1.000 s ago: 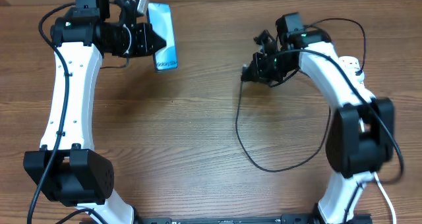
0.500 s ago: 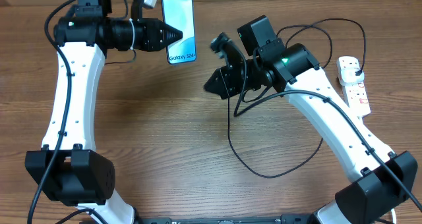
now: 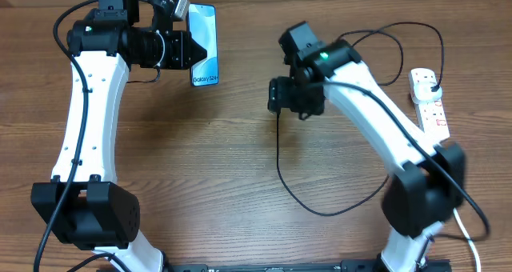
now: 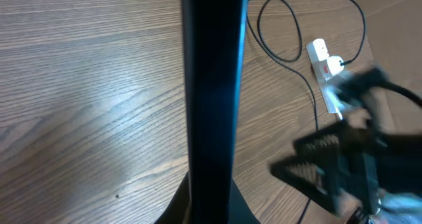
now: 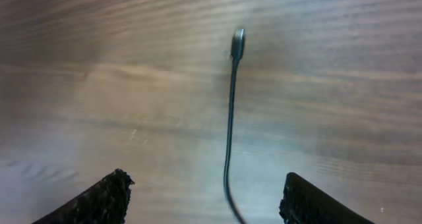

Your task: Plug charger to phone and switch on socket

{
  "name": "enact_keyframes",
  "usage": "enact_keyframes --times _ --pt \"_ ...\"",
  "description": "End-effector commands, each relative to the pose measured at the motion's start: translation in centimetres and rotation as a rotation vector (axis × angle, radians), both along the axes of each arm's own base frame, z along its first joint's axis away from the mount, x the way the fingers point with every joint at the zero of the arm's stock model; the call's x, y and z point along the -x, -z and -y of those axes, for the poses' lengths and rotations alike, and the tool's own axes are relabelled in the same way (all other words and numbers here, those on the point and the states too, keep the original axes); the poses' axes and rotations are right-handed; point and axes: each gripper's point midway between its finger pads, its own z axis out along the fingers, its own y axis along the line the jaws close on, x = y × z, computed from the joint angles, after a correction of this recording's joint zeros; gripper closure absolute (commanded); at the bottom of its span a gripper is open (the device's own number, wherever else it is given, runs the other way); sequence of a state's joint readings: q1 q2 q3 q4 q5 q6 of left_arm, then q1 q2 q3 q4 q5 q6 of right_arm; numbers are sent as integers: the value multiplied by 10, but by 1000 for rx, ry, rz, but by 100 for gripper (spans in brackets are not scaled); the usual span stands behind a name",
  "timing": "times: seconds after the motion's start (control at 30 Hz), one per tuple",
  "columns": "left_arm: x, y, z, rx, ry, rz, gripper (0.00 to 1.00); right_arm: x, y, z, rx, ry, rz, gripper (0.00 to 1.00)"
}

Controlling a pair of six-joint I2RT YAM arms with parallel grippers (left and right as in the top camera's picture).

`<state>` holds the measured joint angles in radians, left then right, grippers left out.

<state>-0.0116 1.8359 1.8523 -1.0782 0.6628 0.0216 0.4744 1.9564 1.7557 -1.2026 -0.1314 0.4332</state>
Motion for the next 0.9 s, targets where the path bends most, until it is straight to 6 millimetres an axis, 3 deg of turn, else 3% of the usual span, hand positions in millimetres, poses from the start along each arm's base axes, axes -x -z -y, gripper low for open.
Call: enact_keyframes --times 0.0,0.13,0.23,0.37,0.47,0.73,0.87 --pt "2 -9 2 9 -1 11 96 -29 11 6 32 37 42 28" --pt "3 -8 2 7 1 6 96 -38 48 13 69 65 -4 28" --pt "3 -8 2 7 1 7 96 -39 85 4 -19 37 -103 38" --pt "3 -7 2 7 1 2 96 -40 112 7 1 36 -139 46" --pt "3 -5 2 7 1 -1 96 -43 119 5 2 29 -133 51" --pt "3 0 -2 -14 -11 -10 96 -47 122 -6 -37 17 -117 52" --pt "3 0 -2 -15 -11 -10 96 -45 131 -3 -11 34 -132 63"
